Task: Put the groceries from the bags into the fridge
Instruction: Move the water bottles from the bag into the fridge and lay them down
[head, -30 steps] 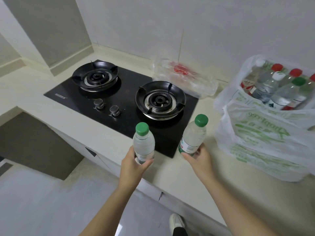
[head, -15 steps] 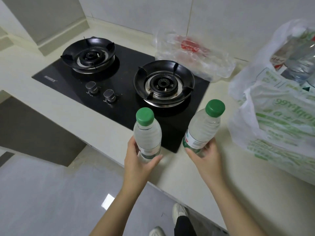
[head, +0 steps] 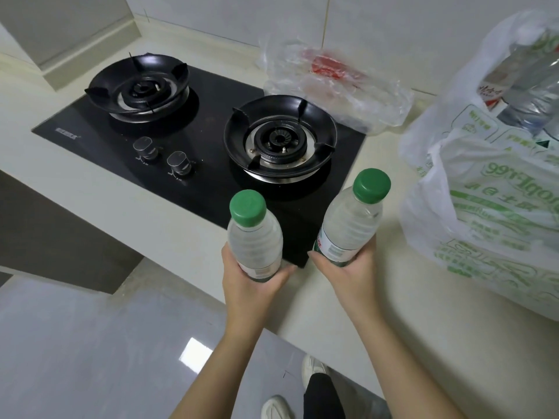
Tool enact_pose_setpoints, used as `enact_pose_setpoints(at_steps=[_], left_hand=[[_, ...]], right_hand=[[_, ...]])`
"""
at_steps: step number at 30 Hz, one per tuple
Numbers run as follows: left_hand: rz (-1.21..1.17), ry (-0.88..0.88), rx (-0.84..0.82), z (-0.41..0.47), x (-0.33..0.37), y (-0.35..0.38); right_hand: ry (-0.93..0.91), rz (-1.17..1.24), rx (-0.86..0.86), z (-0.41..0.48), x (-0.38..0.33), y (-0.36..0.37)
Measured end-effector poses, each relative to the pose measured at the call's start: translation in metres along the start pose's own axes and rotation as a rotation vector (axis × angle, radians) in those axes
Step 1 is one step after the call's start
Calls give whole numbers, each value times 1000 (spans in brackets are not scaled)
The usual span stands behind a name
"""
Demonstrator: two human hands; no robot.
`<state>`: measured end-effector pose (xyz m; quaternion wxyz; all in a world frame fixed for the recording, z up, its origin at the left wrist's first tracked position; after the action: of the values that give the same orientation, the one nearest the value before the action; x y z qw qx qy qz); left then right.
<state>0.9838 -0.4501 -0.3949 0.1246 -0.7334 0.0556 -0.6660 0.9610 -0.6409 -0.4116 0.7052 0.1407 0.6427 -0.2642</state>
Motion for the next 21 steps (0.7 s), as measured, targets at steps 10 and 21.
enact_pose_setpoints(at_steps=[10, 21], left_hand=[[61, -34, -45, 17, -32, 5], [-39, -7, -31, -5, 12, -14]], right_hand=[[61, -22, -13, 7, 24, 4], [87, 21, -27, -20, -25, 5]])
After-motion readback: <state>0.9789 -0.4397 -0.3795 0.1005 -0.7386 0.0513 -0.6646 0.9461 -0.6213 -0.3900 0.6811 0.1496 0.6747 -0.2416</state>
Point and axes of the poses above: each hand's wrist, its own z-axis towards the middle knuckle, its own y-axis out of the palm, x = y × z, the point moved 4 cm from there along z, towards the middle knuckle, and after that the axes turned 5 degrees about -y, right-handed, at the moved point
